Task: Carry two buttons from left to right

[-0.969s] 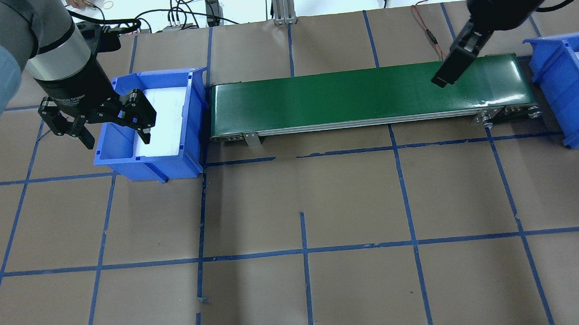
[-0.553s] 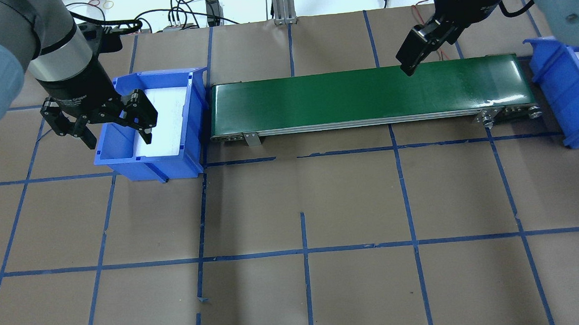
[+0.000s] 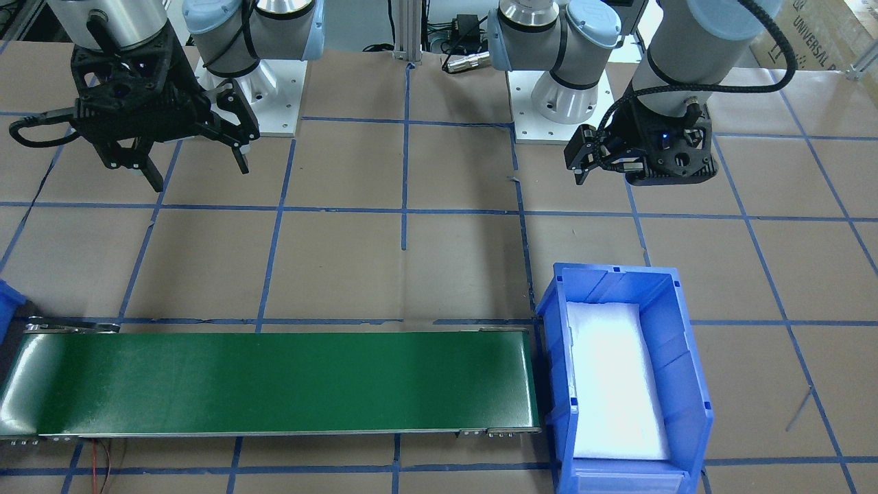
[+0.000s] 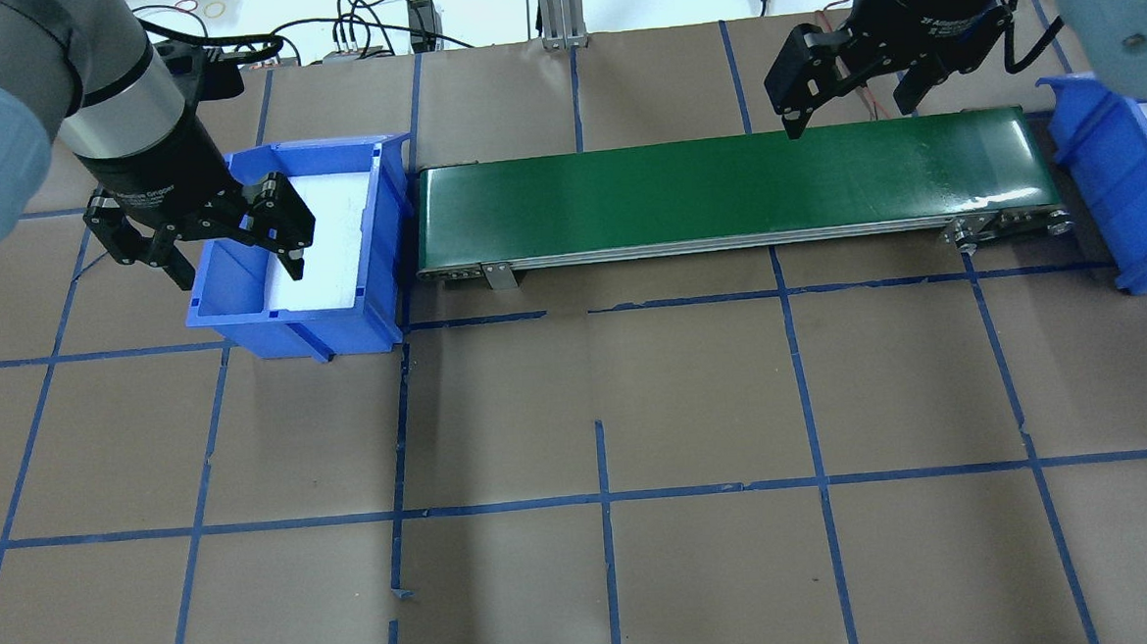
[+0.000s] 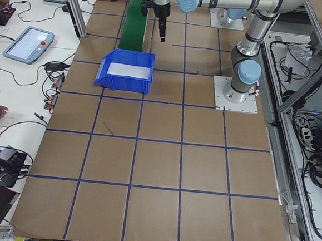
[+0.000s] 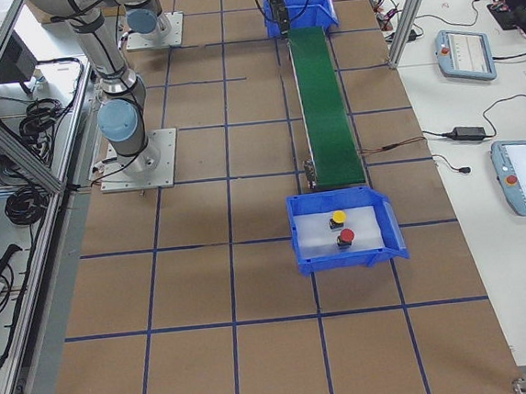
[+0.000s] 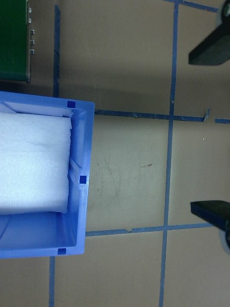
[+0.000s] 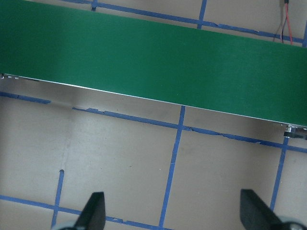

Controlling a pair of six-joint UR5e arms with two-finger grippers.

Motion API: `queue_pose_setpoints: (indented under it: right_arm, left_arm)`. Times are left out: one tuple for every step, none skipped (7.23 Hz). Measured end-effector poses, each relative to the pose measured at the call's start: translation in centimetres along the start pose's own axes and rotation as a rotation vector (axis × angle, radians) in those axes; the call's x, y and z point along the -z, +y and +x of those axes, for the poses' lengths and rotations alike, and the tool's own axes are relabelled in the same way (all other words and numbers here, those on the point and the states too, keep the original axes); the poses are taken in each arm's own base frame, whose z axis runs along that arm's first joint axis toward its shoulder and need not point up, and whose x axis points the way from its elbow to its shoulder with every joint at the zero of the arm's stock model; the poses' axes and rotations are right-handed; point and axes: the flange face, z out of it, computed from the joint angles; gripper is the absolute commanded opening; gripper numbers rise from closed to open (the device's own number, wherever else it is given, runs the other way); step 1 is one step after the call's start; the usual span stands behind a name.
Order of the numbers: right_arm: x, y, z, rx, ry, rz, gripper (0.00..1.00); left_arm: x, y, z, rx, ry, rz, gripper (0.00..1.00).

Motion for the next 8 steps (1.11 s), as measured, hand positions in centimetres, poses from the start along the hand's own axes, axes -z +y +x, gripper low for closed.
queue_pose_setpoints:
  right_arm:
    - [-0.3, -0.3, 0.1, -0.028, -0.002, 0.015, 1.0]
    - [-1.1, -0.4, 0.5, -0.041, 0.006, 0.017, 1.0]
    - [-2.0, -0.3, 0.8, -0.052, 0.012, 0.007, 1.0]
    - [-2.4, -0.4, 0.9, -0.065, 0.016, 0.002, 1.0]
    - [-2.5, -0.8, 1.0, -0.095, 0.019, 0.0, 1.0]
    - [-2.6, -1.5, 1.1, -0.139, 0.02, -0.01, 1.0]
    - [-2.5, -2.1, 1.2, -0.167, 0.024, -0.027, 1.0]
    - [-2.2, -2.4, 1.3, -0.183, 0.032, -0.047, 1.0]
  left_arm:
    - [0.0, -0.1, 0.1, -0.002, 0.001, 0.003, 1.0]
    - [-0.1, 0.0, 0.1, -0.003, 0.006, 0.001, 1.0]
    - [-0.2, 0.0, 0.2, -0.004, 0.012, -0.005, 1.0]
    - [-0.2, 0.1, 0.4, -0.008, 0.014, -0.009, 1.0]
    - [-0.3, 0.3, 0.8, -0.012, 0.013, -0.011, 1.0]
    - [-0.3, 0.3, 1.0, -0.013, 0.013, -0.011, 1.0]
    - [-0.3, 0.3, 1.1, -0.013, 0.013, -0.01, 1.0]
    - [-0.3, 0.4, 1.2, -0.013, 0.013, -0.01, 1.0]
